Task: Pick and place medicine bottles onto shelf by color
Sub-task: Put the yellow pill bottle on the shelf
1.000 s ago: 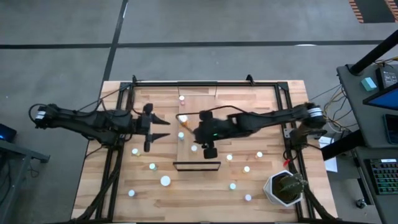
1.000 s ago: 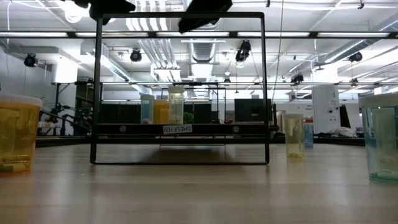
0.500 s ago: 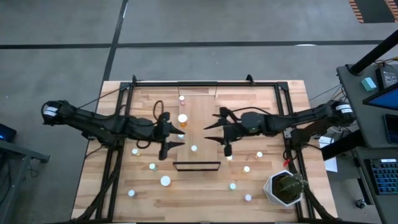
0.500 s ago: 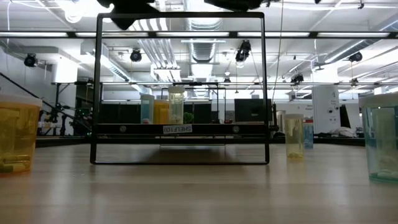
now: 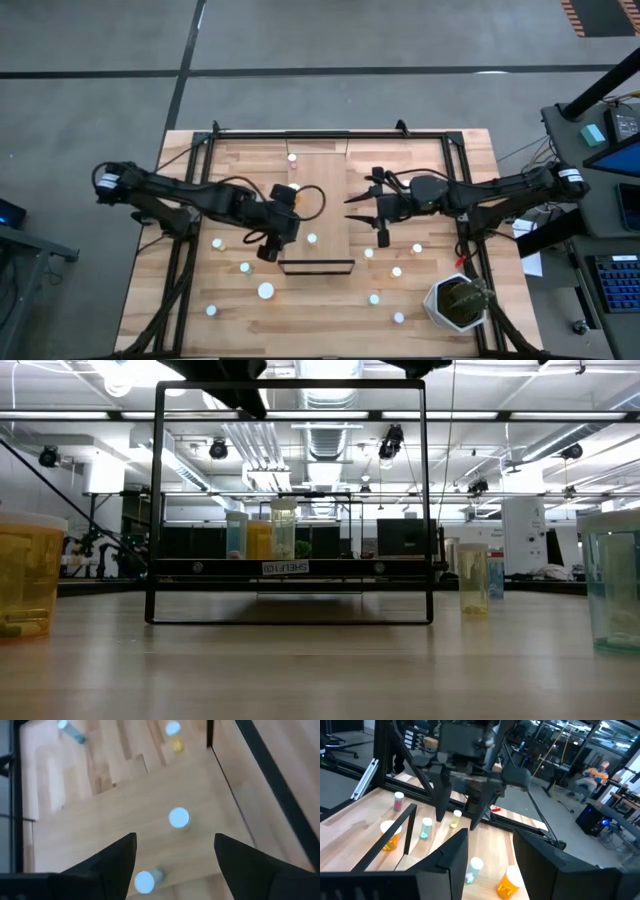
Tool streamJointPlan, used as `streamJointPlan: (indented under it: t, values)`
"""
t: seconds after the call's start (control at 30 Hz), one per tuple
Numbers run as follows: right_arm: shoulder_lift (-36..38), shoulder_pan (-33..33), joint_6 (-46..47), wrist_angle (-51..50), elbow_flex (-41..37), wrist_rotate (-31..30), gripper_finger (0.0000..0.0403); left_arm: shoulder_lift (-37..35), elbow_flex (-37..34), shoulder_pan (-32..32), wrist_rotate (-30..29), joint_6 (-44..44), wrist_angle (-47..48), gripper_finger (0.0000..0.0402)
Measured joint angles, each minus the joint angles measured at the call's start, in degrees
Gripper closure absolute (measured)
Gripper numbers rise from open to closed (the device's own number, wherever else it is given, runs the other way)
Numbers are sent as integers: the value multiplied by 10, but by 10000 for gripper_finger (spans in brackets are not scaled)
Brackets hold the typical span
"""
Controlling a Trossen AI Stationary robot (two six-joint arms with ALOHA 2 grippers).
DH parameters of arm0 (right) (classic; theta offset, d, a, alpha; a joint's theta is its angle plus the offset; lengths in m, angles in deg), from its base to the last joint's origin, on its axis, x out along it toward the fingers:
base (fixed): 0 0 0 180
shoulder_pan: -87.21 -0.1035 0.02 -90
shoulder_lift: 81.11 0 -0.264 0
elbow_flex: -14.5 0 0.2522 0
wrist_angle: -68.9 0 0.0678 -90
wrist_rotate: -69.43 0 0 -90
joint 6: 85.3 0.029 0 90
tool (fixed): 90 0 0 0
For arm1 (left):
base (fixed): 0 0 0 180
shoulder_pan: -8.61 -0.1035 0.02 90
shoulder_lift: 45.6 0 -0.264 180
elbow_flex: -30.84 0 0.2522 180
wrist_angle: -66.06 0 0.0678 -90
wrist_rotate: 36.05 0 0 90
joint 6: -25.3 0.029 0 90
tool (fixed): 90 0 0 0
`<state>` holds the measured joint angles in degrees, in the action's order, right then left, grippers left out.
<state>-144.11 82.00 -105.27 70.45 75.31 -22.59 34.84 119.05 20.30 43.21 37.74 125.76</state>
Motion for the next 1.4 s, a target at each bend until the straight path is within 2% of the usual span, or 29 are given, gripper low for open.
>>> streamJointPlan:
  t: [0.17, 0.53, 0.8, 0.9, 1.0, 1.4]
  values:
    - [-1, 0, -1, -1, -1, 0, 257, 12, 6, 0, 0, 76, 2, 155]
    - [-5, 0, 0, -1, -1, 0, 257, 17, -2, -2, 13, 75, -42, 158]
    - [-5, 0, -6, -5, -2, -10, 257, 17, -48, -37, 18, 116, -73, 158]
    - [-7, 3, -7, -5, -2, -10, 257, 17, -58, -46, 42, 121, -102, 158]
    - [-8, 7, -9, -5, -2, -10, 257, 17, -80, -48, 62, 122, -133, 158]
    - [-9, 26, 5, -18, -3, -11, 257, 17, -152, -48, 71, 119, -255, 158]
